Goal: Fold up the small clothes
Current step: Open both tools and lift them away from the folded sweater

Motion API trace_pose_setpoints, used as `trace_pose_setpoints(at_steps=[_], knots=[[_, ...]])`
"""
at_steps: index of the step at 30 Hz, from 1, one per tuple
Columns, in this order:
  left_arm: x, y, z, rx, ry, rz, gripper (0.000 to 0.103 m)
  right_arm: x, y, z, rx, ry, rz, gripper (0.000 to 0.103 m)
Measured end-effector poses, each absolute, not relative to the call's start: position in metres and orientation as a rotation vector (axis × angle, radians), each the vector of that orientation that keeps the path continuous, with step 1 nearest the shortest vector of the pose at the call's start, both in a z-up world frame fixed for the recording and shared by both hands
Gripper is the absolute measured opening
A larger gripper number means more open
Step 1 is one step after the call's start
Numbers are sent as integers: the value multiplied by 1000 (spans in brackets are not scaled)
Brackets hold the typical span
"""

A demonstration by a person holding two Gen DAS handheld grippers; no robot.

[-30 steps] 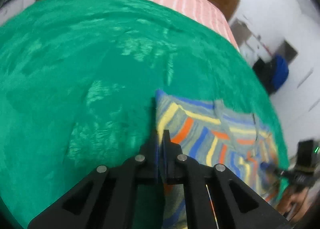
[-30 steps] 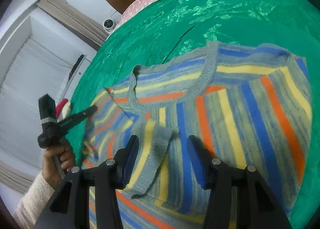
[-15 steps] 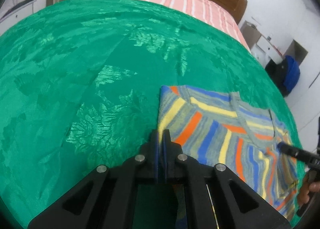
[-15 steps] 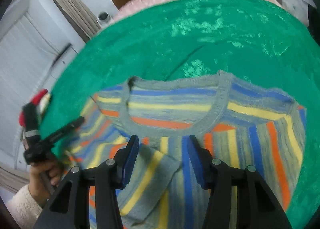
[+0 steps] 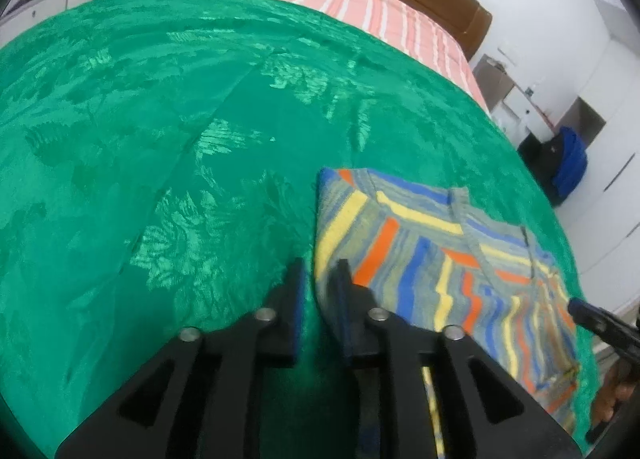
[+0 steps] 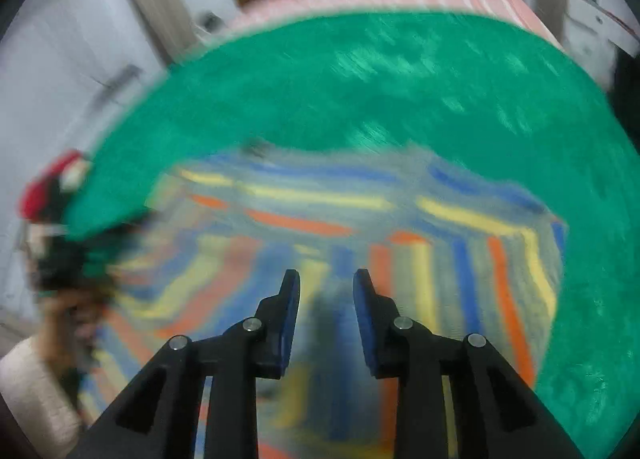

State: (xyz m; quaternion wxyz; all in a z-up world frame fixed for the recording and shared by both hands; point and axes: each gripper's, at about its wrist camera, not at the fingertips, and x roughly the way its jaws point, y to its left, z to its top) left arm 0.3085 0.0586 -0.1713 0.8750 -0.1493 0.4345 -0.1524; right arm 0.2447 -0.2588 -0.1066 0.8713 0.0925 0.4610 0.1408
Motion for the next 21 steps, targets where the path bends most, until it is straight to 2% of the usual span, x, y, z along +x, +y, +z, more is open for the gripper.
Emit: trace_pose_setpoints(at_steps=[1, 3, 5, 6, 8, 9, 10, 11, 12, 13, 14, 16, 21], knots=[[303, 59, -168, -313, 911, -331, 43, 238, -250, -100, 222, 942, 395, 29], [291, 57, -162, -273, 919, -337, 61, 227, -232, -103, 212, 973, 513, 29], [277, 50, -163, -161, 962, -341, 64, 219, -216, -130, 141, 1111, 541, 29], [270, 46, -163, -94, 974, -339, 63, 216, -214, -148, 100, 1193, 520, 25], [250, 44, -153, 28, 968, -307, 65, 206, -221, -147, 76, 1177, 459, 20], [240, 45, -147, 43, 964, -301, 68, 201, -224, -138, 79, 1172, 442, 22], [231, 49, -140, 46, 962, -296, 71, 192, -230, -127, 82, 1148, 435, 25], [218, 52, -130, 49, 953, -283, 73, 177, -234, -110, 72, 1095, 432, 38], [208, 55, -124, 56, 940, -269, 80, 165, -235, -100, 56, 1060, 427, 61], [196, 57, -116, 66, 924, -249, 88, 148, -239, -88, 33, 1013, 411, 71], [184, 59, -108, 82, 901, -222, 91, 134, -242, -82, 18, 973, 394, 79], [164, 61, -95, 103, 862, -184, 95, 97, -250, -73, -18, 899, 335, 79], [125, 63, -73, 150, 800, -111, 97, 21, -283, -78, -21, 838, 168, 81]])
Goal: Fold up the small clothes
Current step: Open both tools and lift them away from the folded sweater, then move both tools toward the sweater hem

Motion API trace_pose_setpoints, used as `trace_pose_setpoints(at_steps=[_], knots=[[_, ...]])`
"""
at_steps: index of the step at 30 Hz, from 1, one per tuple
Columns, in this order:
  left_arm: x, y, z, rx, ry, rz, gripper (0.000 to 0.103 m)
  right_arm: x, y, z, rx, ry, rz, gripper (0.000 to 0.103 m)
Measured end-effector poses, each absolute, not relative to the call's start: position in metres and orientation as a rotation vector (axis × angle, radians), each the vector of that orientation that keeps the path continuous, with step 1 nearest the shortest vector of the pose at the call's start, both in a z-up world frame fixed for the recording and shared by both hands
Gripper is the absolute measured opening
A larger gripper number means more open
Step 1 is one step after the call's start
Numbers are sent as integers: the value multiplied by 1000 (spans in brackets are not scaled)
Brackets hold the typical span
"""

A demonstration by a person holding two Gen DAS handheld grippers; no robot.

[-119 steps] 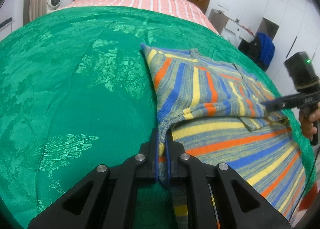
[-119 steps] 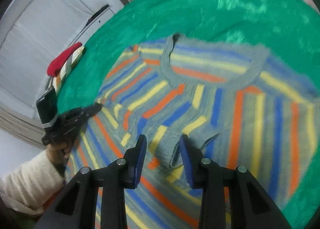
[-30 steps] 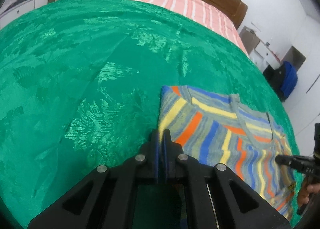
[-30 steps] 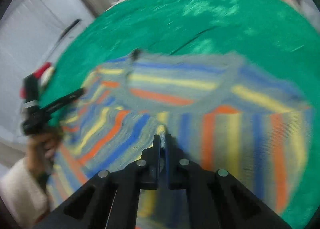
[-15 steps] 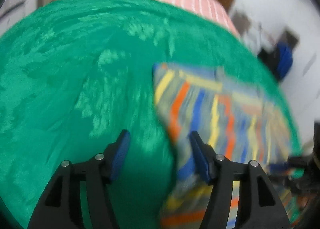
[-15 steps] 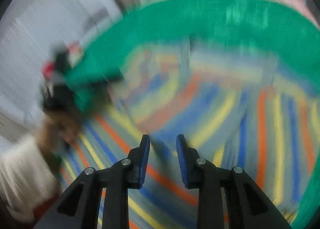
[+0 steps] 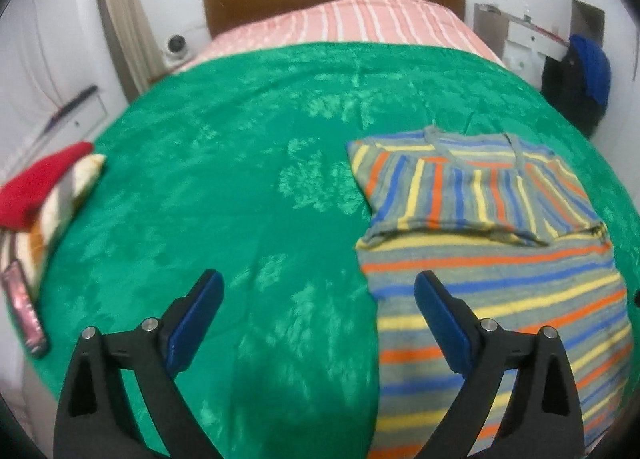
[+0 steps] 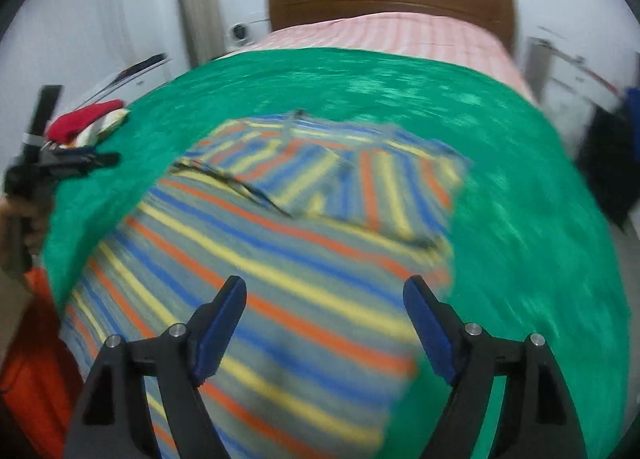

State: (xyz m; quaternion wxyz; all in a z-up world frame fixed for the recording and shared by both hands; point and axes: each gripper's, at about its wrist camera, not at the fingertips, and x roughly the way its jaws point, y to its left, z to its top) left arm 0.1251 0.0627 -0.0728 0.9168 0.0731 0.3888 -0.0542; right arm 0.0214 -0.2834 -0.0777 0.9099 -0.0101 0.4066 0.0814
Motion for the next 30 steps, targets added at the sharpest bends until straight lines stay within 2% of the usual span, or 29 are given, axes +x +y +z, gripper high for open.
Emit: trace_pose_setpoints(at_steps=[3, 12, 15, 19, 20, 26, 30], knots=[[111, 58, -68, 168, 780, -88, 97, -11, -300, -87, 9, 814, 70, 91], [86, 46, -60, 194, 762, -80, 98, -43, -324, -84, 45, 804, -23, 91], [81, 51, -71, 174, 812, -95, 99, -48, -322, -78, 51, 778, -9, 91], [59, 75, -105, 108, 913, -153, 99, -82, -316, -53, 5, 568, 11, 94], [51, 83, -116, 84, 944, -163, 99, -91, -314, -48, -17, 526, 21, 103], [14, 111, -147, 0, 968, -175, 99, -97, -310, -78, -58, 679, 60, 103], [12, 118, -149, -44, 955, -175, 99, -99, -319, -97, 76, 710, 15, 103]])
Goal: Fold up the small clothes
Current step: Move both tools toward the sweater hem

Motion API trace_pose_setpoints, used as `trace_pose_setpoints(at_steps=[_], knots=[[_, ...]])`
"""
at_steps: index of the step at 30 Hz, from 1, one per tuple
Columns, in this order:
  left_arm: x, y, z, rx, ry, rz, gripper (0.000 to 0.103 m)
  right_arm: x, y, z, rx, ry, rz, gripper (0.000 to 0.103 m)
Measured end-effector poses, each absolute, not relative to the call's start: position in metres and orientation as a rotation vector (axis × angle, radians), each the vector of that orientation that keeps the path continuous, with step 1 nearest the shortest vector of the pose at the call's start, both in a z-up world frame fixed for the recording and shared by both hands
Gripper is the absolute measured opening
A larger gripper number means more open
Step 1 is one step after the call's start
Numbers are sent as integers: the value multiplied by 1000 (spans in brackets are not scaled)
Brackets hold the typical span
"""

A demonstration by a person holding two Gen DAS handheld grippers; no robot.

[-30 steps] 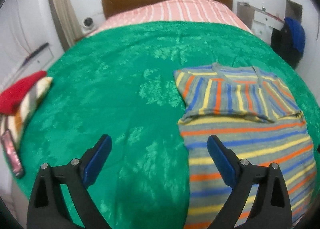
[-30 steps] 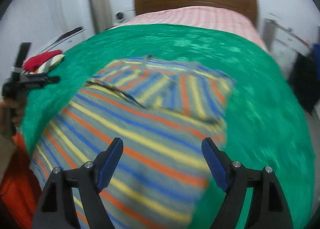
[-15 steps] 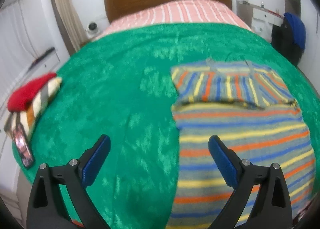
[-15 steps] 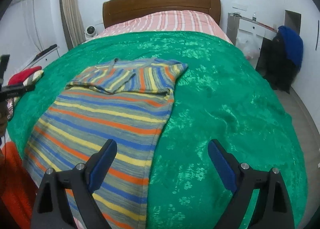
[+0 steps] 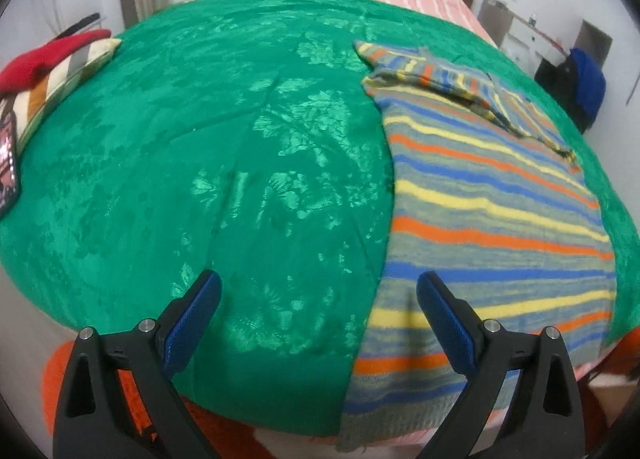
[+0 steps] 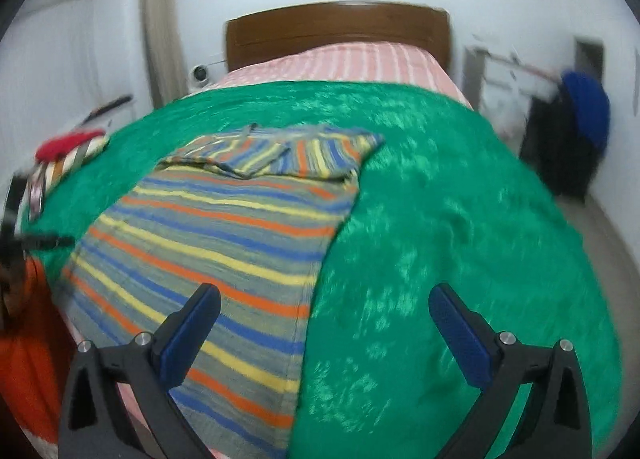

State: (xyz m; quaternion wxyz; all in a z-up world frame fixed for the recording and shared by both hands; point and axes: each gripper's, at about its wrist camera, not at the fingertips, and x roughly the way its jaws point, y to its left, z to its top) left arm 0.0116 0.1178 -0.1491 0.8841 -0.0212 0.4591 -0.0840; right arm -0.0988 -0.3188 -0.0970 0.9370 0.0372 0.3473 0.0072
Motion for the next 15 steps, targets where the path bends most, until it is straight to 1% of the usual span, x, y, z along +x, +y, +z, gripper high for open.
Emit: trace_pose_setpoints(at_steps=[4, 7, 11, 15], knots=[[14, 124, -146, -73, 971, -197, 99, -96, -331, -105, 215, 742, 17, 103], [13, 131, -146, -104, 997, -232, 99, -97, -339, -100, 243, 744, 29, 103], [3, 131, -152, -116, 1044, -295, 99, -100, -339, -99, 250, 854, 129, 103], [-3, 114, -158, -52, 1093, -334, 98, -108, -325, -114, 301, 1005, 260, 102]])
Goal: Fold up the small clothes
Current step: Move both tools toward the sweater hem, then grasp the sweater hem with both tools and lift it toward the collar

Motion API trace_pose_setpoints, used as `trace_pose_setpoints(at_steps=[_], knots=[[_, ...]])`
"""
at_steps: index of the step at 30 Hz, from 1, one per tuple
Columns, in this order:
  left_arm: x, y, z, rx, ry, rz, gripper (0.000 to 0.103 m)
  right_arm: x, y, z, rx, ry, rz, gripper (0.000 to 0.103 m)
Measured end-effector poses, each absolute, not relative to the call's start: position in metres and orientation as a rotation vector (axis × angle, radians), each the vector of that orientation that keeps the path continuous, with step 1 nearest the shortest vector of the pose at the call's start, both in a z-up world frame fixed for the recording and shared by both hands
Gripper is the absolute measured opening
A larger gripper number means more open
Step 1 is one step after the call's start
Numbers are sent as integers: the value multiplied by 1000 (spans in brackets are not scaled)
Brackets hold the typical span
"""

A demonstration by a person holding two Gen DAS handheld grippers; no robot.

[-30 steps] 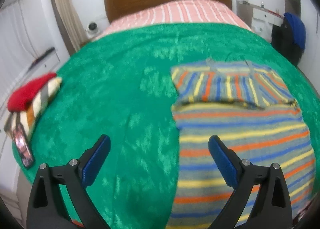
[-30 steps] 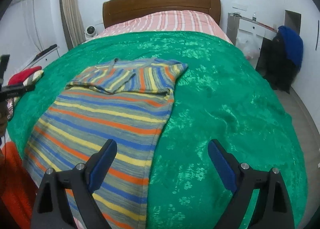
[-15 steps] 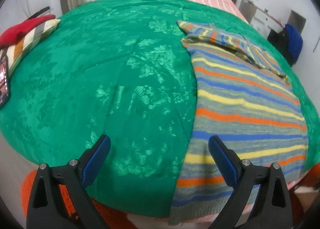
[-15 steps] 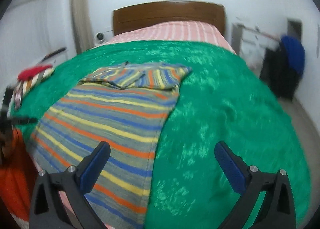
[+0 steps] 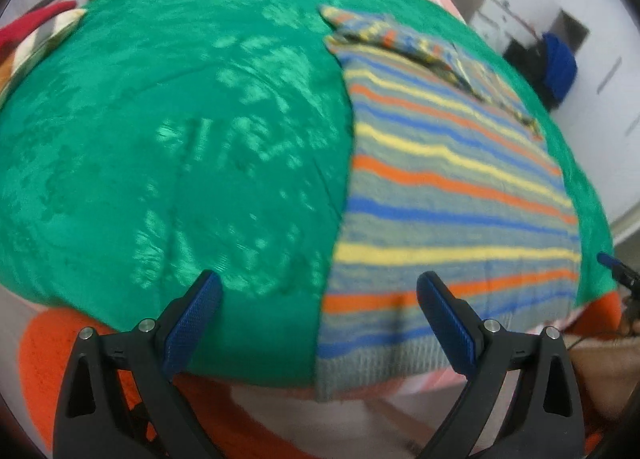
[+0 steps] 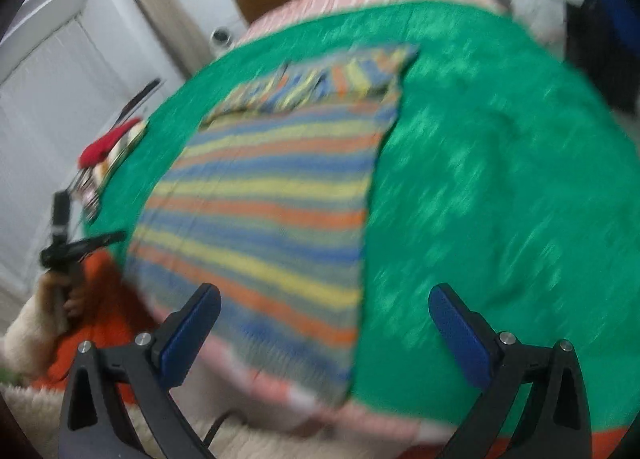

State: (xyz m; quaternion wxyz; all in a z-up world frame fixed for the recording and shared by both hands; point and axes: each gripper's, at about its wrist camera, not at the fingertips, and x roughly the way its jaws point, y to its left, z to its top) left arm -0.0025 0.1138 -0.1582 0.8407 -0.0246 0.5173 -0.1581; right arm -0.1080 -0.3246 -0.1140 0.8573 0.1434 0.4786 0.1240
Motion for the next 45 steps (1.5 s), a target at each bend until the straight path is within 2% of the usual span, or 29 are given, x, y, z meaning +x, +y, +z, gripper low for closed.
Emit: trace_pose_setpoints(at_steps=[2, 3, 6, 8, 9, 10, 11, 12, 13, 14, 15, 16, 21, 27, 32, 39, 41, 42, 43, 44, 45], knots=[[-3, 106, -161, -14, 1120, -343, 97, -109, -317, -127, 331, 1080, 294, 99], [-4, 105, -163, -5, 1136, -345, 93, -109, -313, -135, 334, 1119, 302, 94], [-7, 100, -173, 17, 1202, -356, 78, -105, -308, -152, 314, 1189, 270, 89], [-9, 96, -175, 43, 1215, -371, 75, -102, -310, -160, 332, 1215, 240, 85], [-10, 94, -176, 53, 1222, -378, 68, -100, -309, -164, 336, 1228, 240, 80], [-10, 91, -177, 63, 1234, -382, 61, -98, -307, -166, 331, 1239, 249, 73], [-10, 89, -178, 76, 1248, -382, 58, -97, -304, -169, 325, 1256, 266, 47], [-10, 88, -179, 87, 1258, -382, 50, -94, -301, -173, 321, 1285, 284, 20], [-11, 87, -180, 96, 1270, -381, 36, -92, -299, -175, 320, 1309, 288, 12], [-11, 88, -181, 98, 1286, -382, 26, -92, -299, -178, 329, 1333, 300, 9], [-11, 90, -182, 90, 1303, -384, 6, -92, -300, -178, 345, 1340, 316, 7], [-11, 93, -183, 68, 1317, -392, 5, -92, -301, -175, 357, 1337, 325, 7], [-3, 117, -155, -150, 1283, -468, 4, -93, -326, -146, 514, 1225, 350, 6], [59, 130, -108, -401, 1100, -526, 4, -52, -350, -106, 545, 1054, 331, 6], [160, 102, -90, -417, 995, -490, 4, 29, -373, -88, 553, 932, 285, 6], [300, 46, -104, -372, 978, -378, 5, 176, -411, -99, 585, 868, 179, 6], [329, 31, -120, -353, 1000, -330, 17, 208, -421, -112, 621, 855, 143, 9], [337, 29, -128, -354, 1026, -301, 41, 223, -428, -122, 635, 862, 117, 20], [340, 34, -132, -370, 1042, -269, 54, 233, -437, -132, 650, 873, 72, 30], [336, 45, -129, -394, 1016, -265, 55, 234, -446, -138, 676, 871, 29, 39], [330, 53, -126, -409, 985, -276, 58, 230, -455, -139, 703, 848, 2, 39]])
